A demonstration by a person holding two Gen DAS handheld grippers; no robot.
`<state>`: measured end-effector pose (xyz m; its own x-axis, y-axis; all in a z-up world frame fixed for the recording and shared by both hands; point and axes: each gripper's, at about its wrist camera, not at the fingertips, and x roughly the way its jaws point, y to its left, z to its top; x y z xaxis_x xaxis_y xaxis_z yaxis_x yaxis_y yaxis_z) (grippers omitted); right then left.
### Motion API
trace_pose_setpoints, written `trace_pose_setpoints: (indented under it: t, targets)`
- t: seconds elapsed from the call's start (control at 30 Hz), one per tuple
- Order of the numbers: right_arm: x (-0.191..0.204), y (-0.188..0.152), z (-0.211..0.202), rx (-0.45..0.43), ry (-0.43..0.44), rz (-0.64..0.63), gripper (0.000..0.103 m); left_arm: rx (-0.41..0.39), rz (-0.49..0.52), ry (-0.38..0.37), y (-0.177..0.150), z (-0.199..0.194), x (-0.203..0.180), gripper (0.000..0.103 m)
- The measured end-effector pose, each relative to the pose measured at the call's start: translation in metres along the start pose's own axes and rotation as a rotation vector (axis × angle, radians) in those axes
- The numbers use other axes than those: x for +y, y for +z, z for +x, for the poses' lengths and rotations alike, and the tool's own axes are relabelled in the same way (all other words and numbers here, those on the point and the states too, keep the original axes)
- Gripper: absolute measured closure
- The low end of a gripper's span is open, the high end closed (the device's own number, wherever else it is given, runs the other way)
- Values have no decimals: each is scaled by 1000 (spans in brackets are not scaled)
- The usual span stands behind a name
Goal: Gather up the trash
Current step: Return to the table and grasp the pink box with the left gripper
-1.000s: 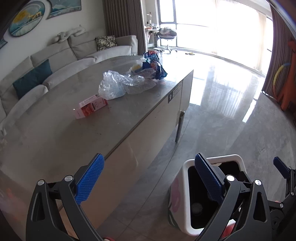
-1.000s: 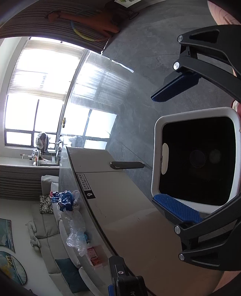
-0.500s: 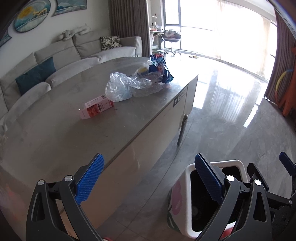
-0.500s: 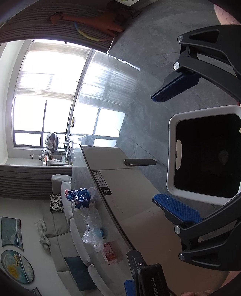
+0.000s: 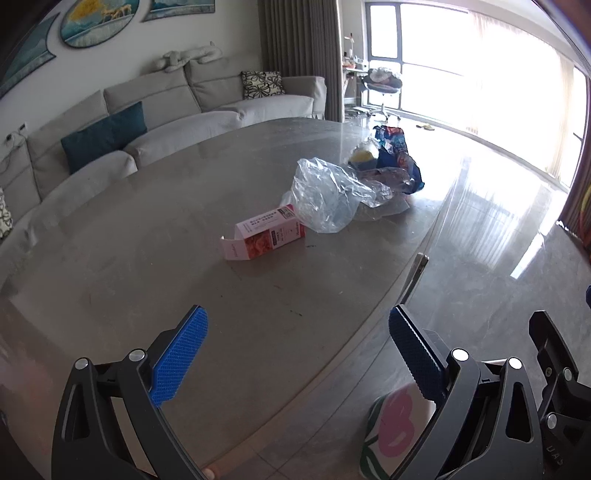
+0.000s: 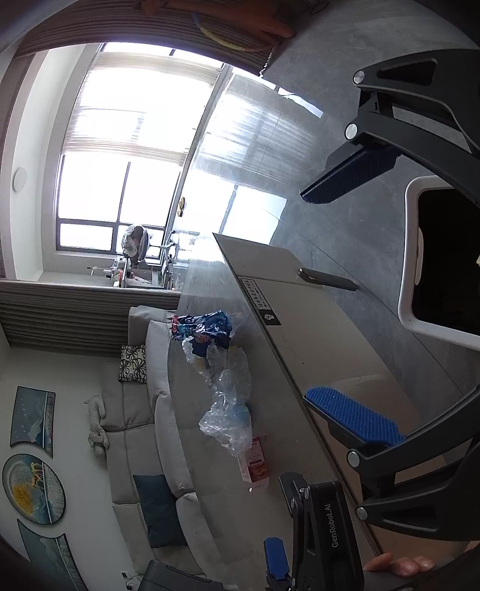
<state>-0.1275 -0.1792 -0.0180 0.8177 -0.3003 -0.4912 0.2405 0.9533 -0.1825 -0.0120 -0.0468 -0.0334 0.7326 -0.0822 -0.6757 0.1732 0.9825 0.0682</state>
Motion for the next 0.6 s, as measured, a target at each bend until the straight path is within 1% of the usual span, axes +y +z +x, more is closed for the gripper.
trace_pose_setpoints:
  t: [0.13, 0.2, 0.3, 0.37, 0.47, 0.6]
  targets:
    - [22, 13, 16, -22, 19, -23, 4, -21, 56, -41, 17, 16, 11, 5]
    - [32, 17, 24, -26, 30, -33, 4, -44, 102, -24, 24, 25, 16, 5]
    - [48, 20, 39, -23, 45, -40, 4, -48, 143, -24, 33, 41, 27, 5]
    - [59, 21, 50, -25, 47, -44, 4, -31, 143, -48, 38, 54, 35, 5]
    - [74, 25, 65, -20, 59, -52, 4, -9, 137, -57, 44, 73, 44, 5]
    - [87, 31, 83, -16, 80, -53, 4, 32, 106, -83, 48, 96, 53, 5]
